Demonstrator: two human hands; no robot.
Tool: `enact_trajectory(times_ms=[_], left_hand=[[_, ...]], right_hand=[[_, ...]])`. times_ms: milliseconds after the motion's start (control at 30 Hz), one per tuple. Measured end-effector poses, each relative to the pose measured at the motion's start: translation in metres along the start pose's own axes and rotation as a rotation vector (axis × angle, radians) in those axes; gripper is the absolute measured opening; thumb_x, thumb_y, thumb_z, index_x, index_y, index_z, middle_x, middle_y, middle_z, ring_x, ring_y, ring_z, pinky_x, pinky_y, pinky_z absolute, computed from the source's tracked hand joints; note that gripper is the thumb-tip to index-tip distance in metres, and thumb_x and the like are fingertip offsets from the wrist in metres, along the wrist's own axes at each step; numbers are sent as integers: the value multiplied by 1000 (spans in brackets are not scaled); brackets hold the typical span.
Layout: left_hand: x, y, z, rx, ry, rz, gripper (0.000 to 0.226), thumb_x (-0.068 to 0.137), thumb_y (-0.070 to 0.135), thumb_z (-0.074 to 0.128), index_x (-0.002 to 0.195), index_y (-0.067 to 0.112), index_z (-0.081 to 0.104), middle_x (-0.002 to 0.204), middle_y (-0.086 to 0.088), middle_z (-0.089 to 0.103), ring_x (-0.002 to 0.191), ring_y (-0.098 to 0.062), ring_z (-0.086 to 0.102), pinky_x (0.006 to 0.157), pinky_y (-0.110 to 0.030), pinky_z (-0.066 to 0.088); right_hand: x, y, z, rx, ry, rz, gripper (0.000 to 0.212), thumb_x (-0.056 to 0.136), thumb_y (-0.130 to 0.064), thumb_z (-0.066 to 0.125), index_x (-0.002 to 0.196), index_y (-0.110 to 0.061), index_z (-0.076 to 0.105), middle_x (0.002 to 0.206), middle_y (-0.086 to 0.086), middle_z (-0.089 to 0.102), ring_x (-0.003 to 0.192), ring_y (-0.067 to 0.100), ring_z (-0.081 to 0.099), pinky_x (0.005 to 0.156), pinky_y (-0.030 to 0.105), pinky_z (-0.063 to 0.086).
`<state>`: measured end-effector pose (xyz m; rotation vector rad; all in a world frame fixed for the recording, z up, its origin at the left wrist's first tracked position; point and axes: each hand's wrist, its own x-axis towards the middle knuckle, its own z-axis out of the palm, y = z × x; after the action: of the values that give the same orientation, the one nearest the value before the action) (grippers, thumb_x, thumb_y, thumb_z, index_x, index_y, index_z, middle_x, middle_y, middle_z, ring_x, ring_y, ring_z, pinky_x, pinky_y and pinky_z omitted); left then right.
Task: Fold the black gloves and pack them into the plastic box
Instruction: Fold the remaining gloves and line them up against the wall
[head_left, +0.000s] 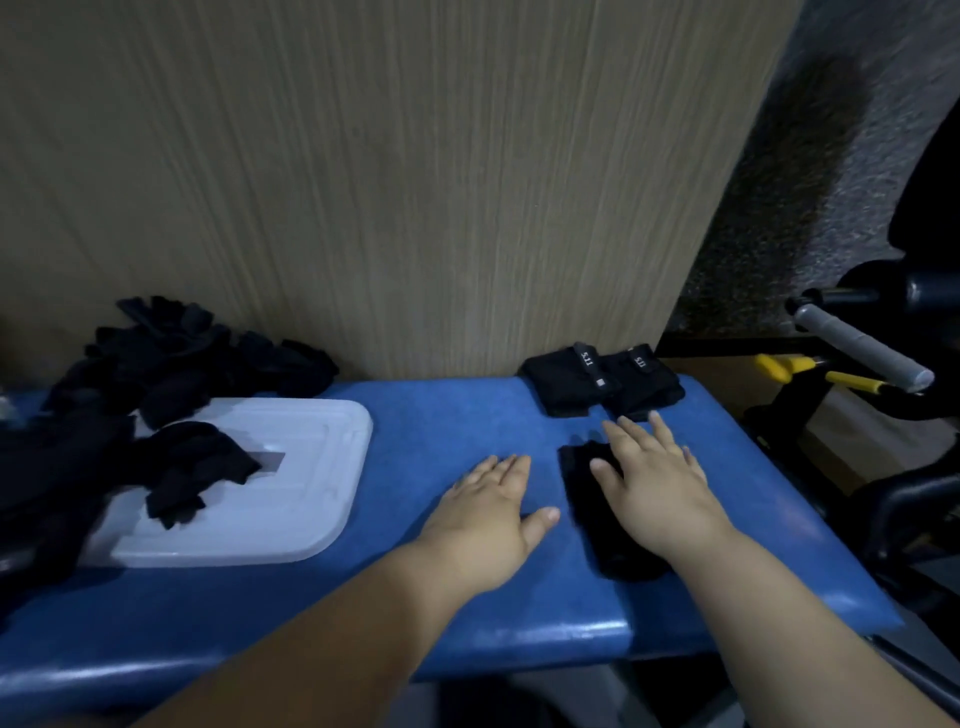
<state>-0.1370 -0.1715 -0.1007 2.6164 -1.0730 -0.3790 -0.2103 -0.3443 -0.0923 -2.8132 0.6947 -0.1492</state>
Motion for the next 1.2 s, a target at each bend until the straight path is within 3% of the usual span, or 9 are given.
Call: enact_trajectory(times_ms=[100,167,433,600,667,800,933,1067,1200], left_hand=[[-20,-32,-23,21,175,-65,63,99,48,38,152,22,19,156,0,29,144,-18,18,116,-30,16],[-35,-59,-38,35,284,-125,57,98,46,40,149,24,29,147,1,41,139,-19,27,113,-32,23],[-93,-166,-70,-27,638,-416,37,88,38,52,119,21,61,120,-1,62,114,-28,46,95,-41,35],[-109,-202,-90,-37,548,-538,49,92,30,57,137,16,45,140,-5,45,128,-29,33,104,-39,29],[-108,-206,-93,-103,514,-529,53,93,28,56,142,15,38,146,-7,37,130,-28,32,105,-37,30],[-101,-205,-92,-164,457,-519,59,94,24,55,147,17,27,151,-9,27,131,-29,35,102,-37,34],[-98,-210,-93,-193,439,-532,60,95,20,53,148,19,24,140,-9,44,121,-27,47,92,-36,42],[-96,-209,-91,-256,460,-505,55,95,13,50,145,22,30,127,-5,55,104,-18,54,82,-30,46],[-93,-206,-86,-276,451,-474,56,93,10,47,143,29,30,129,0,56,109,-20,56,90,-41,50]], right_hand=[[1,-38,5,148,121,-152,41,97,-35,49,135,-19,52,136,3,53,136,21,35,108,31,31],[1,-66,15,193,88,-248,31,94,-31,55,122,-21,62,119,0,65,118,21,50,99,28,40],[-5,-155,57,441,-43,-414,17,88,-20,63,103,-25,71,90,-14,61,78,-1,56,79,15,44],[-5,-204,70,602,-58,-409,14,89,-17,64,98,-25,72,83,-23,56,79,-9,55,73,3,38],[-3,-228,70,594,-76,-427,15,91,-21,61,102,-26,70,86,-24,56,88,-3,53,77,7,39],[11,-273,76,460,-163,-447,36,94,-33,54,129,-26,56,122,-6,59,123,15,44,102,29,39],[25,-300,83,337,-283,-401,53,97,-38,47,147,-24,32,140,1,47,134,21,30,106,33,32],[35,-303,91,393,-226,-329,41,92,-35,57,132,-24,54,127,3,55,123,21,46,102,34,41],[35,-299,91,364,-223,-344,13,91,-27,58,97,-23,68,105,1,60,101,19,55,78,27,47]])
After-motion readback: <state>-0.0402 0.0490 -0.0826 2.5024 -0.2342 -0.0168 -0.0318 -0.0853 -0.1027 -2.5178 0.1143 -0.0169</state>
